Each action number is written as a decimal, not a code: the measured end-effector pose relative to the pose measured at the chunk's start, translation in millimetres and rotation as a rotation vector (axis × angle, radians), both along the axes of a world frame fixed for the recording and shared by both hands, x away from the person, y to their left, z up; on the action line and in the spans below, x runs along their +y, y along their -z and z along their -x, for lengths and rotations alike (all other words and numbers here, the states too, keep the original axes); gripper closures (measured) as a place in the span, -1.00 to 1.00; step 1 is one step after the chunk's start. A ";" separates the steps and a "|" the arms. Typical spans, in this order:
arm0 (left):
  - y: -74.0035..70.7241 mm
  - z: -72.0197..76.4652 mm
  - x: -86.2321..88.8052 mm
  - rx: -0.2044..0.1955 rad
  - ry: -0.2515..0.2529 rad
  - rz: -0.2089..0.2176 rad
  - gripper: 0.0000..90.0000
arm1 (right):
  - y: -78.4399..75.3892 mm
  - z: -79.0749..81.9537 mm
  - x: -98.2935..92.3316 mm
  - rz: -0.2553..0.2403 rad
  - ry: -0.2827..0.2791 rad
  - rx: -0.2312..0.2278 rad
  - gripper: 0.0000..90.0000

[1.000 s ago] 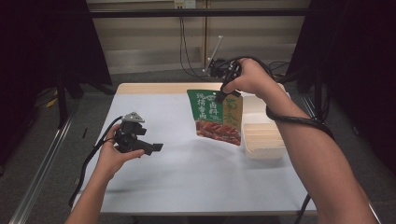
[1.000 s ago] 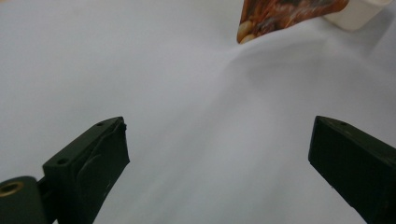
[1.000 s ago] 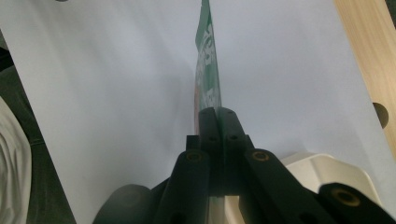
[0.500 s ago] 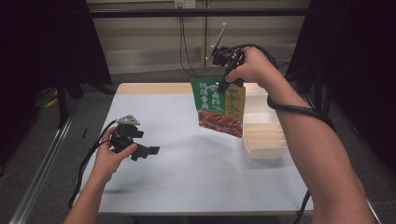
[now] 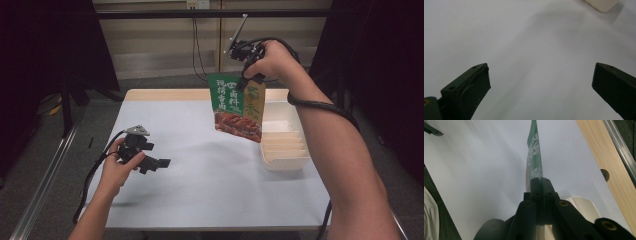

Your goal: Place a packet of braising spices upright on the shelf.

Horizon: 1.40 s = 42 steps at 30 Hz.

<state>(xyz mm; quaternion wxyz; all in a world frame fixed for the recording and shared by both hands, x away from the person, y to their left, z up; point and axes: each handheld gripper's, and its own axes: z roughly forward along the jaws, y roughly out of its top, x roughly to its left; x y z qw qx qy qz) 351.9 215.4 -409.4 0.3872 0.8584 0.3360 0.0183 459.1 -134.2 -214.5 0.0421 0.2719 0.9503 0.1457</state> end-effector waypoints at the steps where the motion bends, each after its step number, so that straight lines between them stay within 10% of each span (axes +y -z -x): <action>1: 0.0 0.2 -0.3 0.001 0.001 -0.001 -0.96 | -0.5 -1.1 -0.5 -0.001 0.002 -0.003 1.00; 42: 2.9 0.5 -2.8 0.024 0.012 -0.021 -0.94 | -13.4 -36.7 -66.3 -0.025 0.164 -0.033 1.00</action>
